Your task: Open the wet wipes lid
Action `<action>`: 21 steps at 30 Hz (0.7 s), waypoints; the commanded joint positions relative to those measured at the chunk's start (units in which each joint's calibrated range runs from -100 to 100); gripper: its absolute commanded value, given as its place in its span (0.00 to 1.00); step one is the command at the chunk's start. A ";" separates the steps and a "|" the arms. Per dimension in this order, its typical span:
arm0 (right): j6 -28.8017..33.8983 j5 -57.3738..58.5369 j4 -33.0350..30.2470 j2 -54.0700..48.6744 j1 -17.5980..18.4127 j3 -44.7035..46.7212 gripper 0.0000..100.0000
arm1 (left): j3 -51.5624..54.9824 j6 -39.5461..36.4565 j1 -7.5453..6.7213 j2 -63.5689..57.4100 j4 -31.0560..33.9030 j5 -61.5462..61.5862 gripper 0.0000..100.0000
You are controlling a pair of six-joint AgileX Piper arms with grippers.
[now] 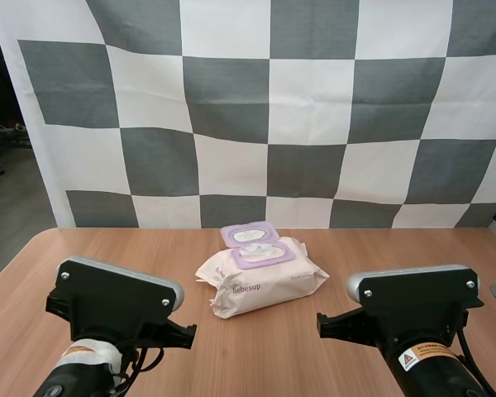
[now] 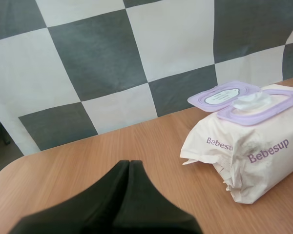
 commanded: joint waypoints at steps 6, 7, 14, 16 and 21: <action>0.05 -0.78 0.07 0.00 -0.03 0.00 0.00 | 0.00 -9.20 -0.14 -0.03 0.64 -0.92 0.00; 0.05 -0.81 -0.59 0.00 -0.03 0.00 0.00 | 0.00 -10.56 -0.14 -0.03 0.91 -1.27 0.00; 0.05 -0.81 -3.27 0.00 -0.03 0.00 0.00 | 0.00 -12.28 -0.14 -0.03 0.63 -1.62 0.00; 0.05 -0.95 -3.54 0.00 -0.03 0.00 0.00 | 0.00 -12.28 -0.14 -0.03 0.63 -1.62 0.00; 0.05 -1.16 -5.55 0.00 -0.03 0.00 0.00 | 0.00 -12.60 -0.04 -0.11 0.63 -0.20 0.00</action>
